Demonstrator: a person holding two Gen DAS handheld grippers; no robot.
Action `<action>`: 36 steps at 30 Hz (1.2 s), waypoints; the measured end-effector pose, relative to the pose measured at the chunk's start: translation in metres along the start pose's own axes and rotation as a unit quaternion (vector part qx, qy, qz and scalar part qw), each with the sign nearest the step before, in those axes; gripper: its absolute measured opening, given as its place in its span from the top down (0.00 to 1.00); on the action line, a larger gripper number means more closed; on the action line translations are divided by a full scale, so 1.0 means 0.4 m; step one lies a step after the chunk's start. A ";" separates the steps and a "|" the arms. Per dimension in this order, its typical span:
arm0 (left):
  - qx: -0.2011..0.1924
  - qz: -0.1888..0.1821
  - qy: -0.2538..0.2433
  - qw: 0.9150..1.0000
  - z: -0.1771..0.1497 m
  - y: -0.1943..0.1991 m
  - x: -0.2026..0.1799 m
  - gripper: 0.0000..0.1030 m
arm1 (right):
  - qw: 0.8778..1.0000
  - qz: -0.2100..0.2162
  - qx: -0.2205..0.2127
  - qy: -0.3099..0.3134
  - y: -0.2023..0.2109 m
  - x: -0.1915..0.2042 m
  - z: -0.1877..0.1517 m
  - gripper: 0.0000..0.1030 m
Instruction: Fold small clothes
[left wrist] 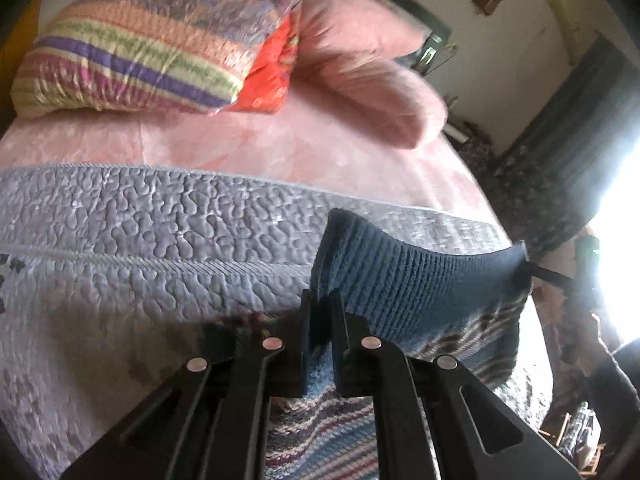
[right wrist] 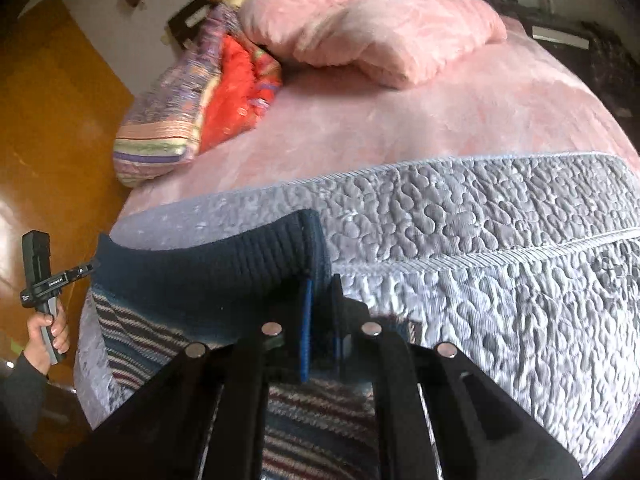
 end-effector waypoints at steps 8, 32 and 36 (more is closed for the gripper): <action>0.080 0.033 0.044 0.995 -0.038 -0.226 0.098 0.92 | 0.998 -0.039 0.051 -0.021 -0.197 -0.097 -0.023 0.93; 0.098 -0.015 0.130 0.987 -0.185 -0.248 0.111 0.97 | 0.989 0.036 0.062 -0.131 -0.190 -0.180 -0.215 0.93; 0.070 -0.103 0.098 0.987 -0.219 -0.119 0.028 0.92 | 0.988 0.105 0.058 -0.102 -0.111 -0.078 -0.249 0.93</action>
Point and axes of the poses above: each gripper's, at about its wrist camera, not at the fingertips, and y roughly against the way its jaws point, x to its left, z to its top, the point moved 10 cm from there along -y, roughly the way its jaws point, and after that the axes turned 5 degrees about z, right-handed, at the moved point
